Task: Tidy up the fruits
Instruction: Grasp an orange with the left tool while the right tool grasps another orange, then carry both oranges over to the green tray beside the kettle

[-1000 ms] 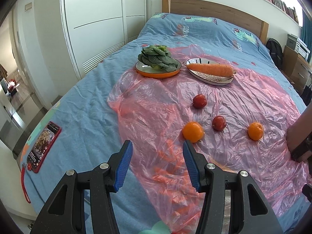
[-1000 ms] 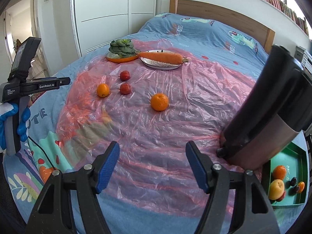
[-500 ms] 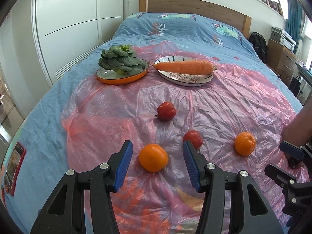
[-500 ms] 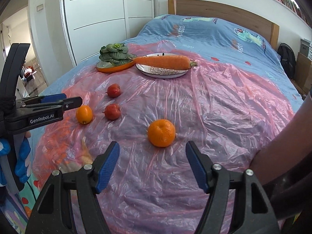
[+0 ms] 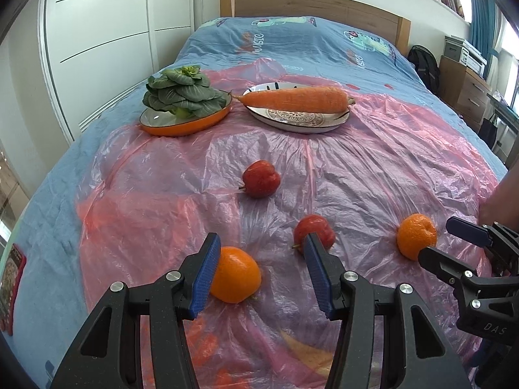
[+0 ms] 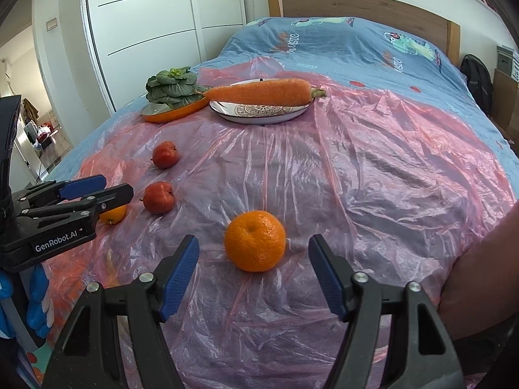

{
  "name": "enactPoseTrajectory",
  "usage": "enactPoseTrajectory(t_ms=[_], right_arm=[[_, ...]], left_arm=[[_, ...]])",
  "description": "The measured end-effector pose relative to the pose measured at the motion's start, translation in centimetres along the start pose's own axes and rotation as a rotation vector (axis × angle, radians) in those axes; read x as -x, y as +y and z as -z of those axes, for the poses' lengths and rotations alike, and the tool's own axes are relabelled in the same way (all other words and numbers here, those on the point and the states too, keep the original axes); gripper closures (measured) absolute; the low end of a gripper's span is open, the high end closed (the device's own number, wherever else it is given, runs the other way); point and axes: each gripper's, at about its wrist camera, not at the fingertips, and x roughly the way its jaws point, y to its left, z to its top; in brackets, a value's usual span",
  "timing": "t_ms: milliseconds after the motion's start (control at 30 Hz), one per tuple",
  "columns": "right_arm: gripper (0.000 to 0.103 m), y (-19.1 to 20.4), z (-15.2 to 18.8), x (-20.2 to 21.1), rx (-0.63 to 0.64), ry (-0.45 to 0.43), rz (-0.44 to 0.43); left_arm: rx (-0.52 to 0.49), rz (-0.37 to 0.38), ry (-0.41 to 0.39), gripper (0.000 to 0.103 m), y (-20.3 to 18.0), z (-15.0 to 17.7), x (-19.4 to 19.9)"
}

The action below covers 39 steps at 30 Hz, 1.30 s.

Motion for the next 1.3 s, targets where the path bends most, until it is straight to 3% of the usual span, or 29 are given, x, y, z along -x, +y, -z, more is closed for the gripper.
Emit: enactPoseTrajectory(t_ms=[167, 300, 400, 567, 633, 700, 1300], right_arm=[[0.0, 0.0, 0.0, -1.4, -0.001, 0.015, -0.006], [0.006, 0.1, 0.1, -2.4, 0.002, 0.03, -0.014], [0.022, 0.1, 0.2, -3.2, 0.0, 0.041, -0.021], [0.042, -0.2, 0.4, -3.6, -0.011, 0.03, -0.021], [0.053, -0.4, 0.5, -3.7, -0.019, 0.021, -0.022], [0.054, -0.6, 0.6, -3.7, -0.026, 0.011, -0.031], [0.056, -0.8, 1.1, -2.4, -0.023, -0.082, -0.068]], left_arm=[[0.019, -0.019, 0.001, 0.055, 1.3, 0.7, -0.6], [0.035, -0.021, 0.022, 0.055, 2.1, 1.4, -1.4], [0.07, 0.004, 0.064, 0.055, 2.7, 2.1, -2.5], [0.073, 0.011, 0.052, 0.056, 2.6, 2.6, -2.8], [0.073, 0.02, 0.049, 0.062, 2.7, 2.8, -2.8], [0.066, 0.018, 0.046, 0.067, 2.6, 2.9, -2.8], [0.046, 0.052, 0.012, 0.067, 1.5, 2.2, -1.3]])
